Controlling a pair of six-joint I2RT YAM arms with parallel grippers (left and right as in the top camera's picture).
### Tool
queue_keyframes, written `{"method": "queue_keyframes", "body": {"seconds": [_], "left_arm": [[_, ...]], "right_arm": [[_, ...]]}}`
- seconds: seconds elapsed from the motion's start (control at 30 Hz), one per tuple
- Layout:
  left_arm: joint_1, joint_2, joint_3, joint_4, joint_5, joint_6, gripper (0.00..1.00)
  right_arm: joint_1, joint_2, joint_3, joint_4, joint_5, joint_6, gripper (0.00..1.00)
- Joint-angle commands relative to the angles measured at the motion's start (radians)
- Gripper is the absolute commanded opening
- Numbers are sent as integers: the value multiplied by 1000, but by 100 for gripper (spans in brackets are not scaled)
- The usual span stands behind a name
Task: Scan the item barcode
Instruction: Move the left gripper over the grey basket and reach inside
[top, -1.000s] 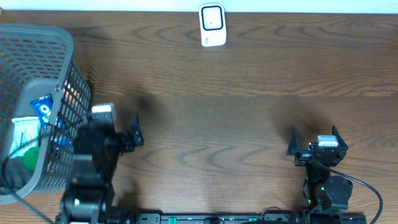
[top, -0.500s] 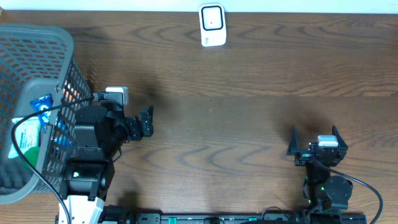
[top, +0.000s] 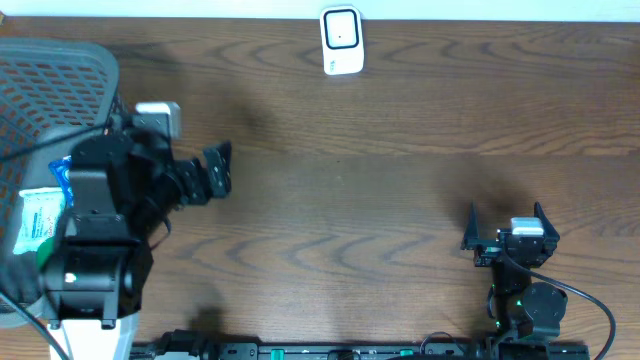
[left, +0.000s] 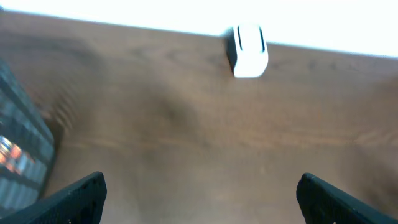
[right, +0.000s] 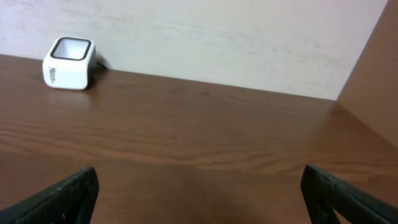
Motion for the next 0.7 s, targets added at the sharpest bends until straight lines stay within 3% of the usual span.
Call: {"method": "queue_keyframes", "body": {"seconds": [0.0,0.1,0.3,0.43,0.67], "left_arm": [[13,3,45,29,-7,24,98],[13,-9,48,59,-52,18,98],[60,42,158,-59,-331,-112,98],[166,145,309,-167,-340,-153,98],[442,368,547,-364,-339,-405,98]], "right_arm": [[-6,-6,-1,-5,2,11,99],[-6,-6,-1,-5,2,11,99],[-6,-6,-1,-5,2,11,99],[-6,-6,-1,-5,2,11,99],[-6,-6,-1,-5,2,11,99]]}}
